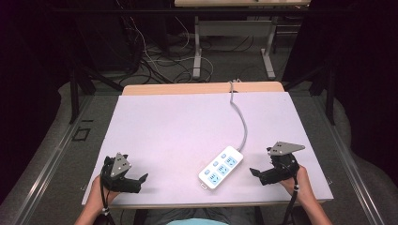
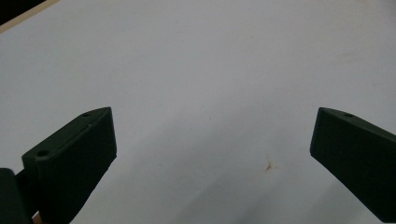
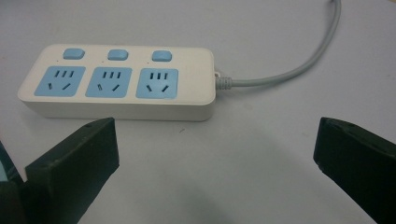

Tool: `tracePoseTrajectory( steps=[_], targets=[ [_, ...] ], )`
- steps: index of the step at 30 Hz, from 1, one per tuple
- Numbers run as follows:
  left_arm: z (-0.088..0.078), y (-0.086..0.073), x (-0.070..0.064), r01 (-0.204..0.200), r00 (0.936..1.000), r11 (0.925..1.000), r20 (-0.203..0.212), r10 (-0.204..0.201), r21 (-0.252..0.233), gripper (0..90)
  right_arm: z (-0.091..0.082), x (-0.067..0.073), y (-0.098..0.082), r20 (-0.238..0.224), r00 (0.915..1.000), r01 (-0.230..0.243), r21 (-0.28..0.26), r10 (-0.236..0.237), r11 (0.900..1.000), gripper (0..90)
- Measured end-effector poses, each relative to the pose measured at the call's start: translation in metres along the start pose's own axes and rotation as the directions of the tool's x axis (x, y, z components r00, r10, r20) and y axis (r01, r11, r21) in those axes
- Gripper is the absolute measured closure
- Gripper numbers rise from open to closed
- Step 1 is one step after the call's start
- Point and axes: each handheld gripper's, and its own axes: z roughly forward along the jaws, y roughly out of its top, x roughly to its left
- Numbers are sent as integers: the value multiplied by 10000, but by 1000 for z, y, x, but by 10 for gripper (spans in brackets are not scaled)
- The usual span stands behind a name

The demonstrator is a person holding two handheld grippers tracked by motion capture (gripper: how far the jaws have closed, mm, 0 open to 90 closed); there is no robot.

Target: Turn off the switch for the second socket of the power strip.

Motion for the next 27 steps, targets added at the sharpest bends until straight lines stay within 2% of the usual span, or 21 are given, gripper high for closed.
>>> tracePoseTrajectory(
  steps=[2, 3, 11, 12, 15, 17, 20, 21, 23, 27],
  targets=[
    [0, 0, 0, 10, 10000, 10000, -2, -10, -8, 3, -1, -2, -2, 88, 10000, 37, -49, -36, 10000, 0],
    [0, 0, 0, 8, 10000, 10000, 1, -8, -5, 3, -2, -2, -4, 99, 9999, -110, -85, 111, 9999, 0],
    [0, 0, 0, -3, 10000, 10000, -12, 3, 21, 3, -6, -5, -12, 255, 9991, -350, -97, 353, 9993, 0],
    [0, 0, 0, 10, 10000, 10000, -4, -10, -10, 3, -5, -7, -13, 274, 9992, -269, -206, 274, 9994, 0],
    [0, 0, 0, -3, 10000, 10000, -17, 3, 16, 3, -7, -7, -17, 337, 9983, -466, -85, 469, 9989, 0],
    [0, 0, 0, -7, 10000, 10000, -8, 7, 18, 3, -7, -8, -20, 489, 9977, -471, -153, 478, 9988, 0],
    [1, 0, 0, 6, 10000, 10000, -45, -6, -19, 3, -10, -10, -23, 437, 9974, -568, 15, 567, 9984, 0],
    [1, 0, 0, 17, 10000, 10000, -38, -17, -19, 3, -9, -10, -23, 501, 9971, -559, -121, 565, 9984, 0],
    [1, 1, 0, -23, 10000, 10000, -47, 23, -11, 3, -11, -11, -24, 456, 9973, -581, 3, 580, 9983, 0],
    [1, 1, 0, -47, 10000, 10000, 17, 47, 14, 3, -9, -10, -24, 455, 9973, -577, -99, 581, 9983, 0]
  ],
)
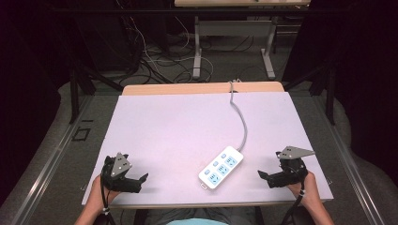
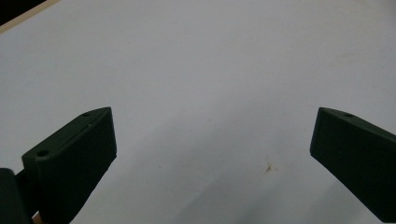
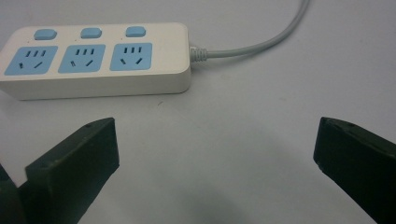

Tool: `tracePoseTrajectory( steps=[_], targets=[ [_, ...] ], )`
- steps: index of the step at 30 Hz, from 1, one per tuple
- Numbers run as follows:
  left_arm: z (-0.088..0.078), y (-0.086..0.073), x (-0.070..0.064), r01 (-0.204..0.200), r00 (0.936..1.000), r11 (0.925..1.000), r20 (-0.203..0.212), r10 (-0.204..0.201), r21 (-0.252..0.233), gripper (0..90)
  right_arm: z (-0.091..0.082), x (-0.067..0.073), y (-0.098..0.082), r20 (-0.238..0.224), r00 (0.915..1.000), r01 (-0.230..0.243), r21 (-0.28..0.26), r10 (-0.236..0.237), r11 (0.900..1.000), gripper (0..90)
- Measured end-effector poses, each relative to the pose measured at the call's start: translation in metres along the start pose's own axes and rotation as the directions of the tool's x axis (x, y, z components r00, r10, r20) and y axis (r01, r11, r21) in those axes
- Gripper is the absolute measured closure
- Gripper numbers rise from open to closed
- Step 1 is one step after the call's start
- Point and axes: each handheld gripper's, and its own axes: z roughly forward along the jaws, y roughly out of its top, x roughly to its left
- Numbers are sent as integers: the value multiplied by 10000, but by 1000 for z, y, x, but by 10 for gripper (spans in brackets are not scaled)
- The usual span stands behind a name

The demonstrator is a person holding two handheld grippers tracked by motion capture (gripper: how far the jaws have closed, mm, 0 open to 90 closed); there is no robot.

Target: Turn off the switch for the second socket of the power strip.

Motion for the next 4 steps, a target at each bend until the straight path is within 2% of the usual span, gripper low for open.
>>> tracePoseTrajectory(
  steps=[4],
  targets=[
    [0, 0, 0, -20, 10000, 10000, 3, 20, -7, 3, 0, 0, 0, 12, 10000, 21, 13, -21, 10000, 0]
  ],
)
